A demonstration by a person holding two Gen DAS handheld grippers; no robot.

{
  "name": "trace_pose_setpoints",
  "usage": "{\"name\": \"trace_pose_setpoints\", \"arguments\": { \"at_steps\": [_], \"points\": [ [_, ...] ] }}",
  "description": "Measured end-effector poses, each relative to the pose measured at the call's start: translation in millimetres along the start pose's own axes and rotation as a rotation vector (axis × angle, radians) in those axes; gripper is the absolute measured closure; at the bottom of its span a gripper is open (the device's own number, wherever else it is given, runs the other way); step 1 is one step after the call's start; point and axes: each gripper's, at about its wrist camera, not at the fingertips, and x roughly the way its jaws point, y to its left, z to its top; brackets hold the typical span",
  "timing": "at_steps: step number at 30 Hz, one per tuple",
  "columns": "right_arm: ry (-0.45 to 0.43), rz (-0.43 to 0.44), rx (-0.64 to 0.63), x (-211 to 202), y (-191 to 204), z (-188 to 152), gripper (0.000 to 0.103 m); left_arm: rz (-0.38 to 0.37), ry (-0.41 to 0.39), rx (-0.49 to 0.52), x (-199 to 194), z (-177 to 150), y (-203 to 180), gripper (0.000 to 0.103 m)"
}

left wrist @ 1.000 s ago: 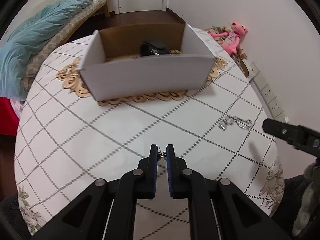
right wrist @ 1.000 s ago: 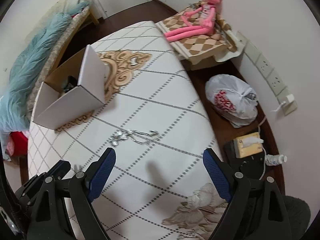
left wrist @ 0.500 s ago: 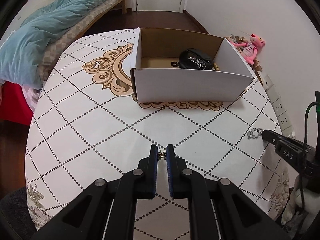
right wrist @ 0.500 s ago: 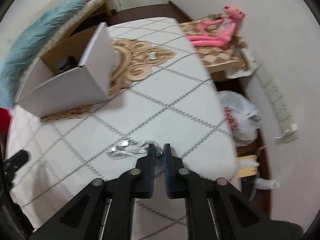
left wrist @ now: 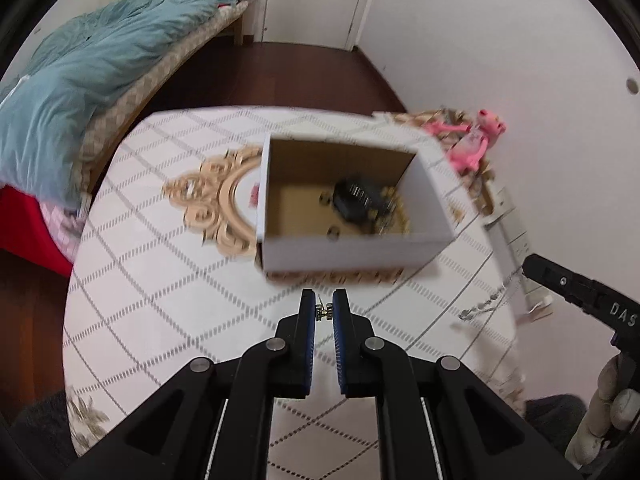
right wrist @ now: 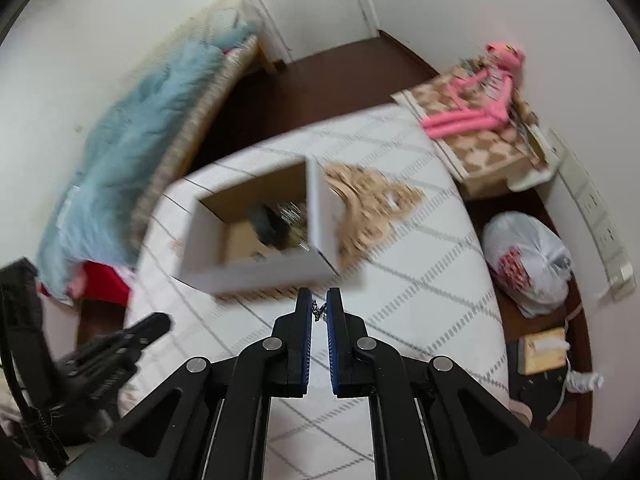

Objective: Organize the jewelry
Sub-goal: 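Carry the thin silver chain over the box and open the right tool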

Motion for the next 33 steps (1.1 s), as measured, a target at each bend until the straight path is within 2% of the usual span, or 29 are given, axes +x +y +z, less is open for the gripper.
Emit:
{"name": "trace_pose_setpoints", "arguments": {
  "at_steps": [7,12,19,24,28,30,31,32,33],
  "points": [
    [-0.037,0.101,-0.038,-12,39,62,0.096,-0.036,-0.041,0.039,-12,67,0,0.097],
    [0.007,0.134,-0.089,12,68,104,0.096,-0.042,-0.016,0.033,3,92,10,0.097],
    [0.161,0.187,-0.132,64,96,142,0.096,-0.087,0.057,-0.048,32,96,26,0.097],
    [0.272,0.225,-0.115,104,103,153,0.096,-0.123,0.096,-0.091,45,94,31,0.097],
    [0.37,0.251,-0.112,132,108,155,0.095,-0.141,0.131,-0.167,53,96,40,0.095],
    [0.436,0.265,-0.092,146,109,155,0.094,-0.12,0.138,-0.192,54,97,45,0.095],
    [0.463,0.273,-0.067,153,107,155,0.094,-0.107,0.136,-0.198,54,98,47,0.093],
    [0.476,0.278,-0.057,157,106,155,0.093,-0.1,0.132,-0.202,53,98,49,0.087],
    [0.48,0.276,-0.049,159,105,156,0.083,-0.086,0.128,-0.205,53,99,51,0.078]
  ]
}}
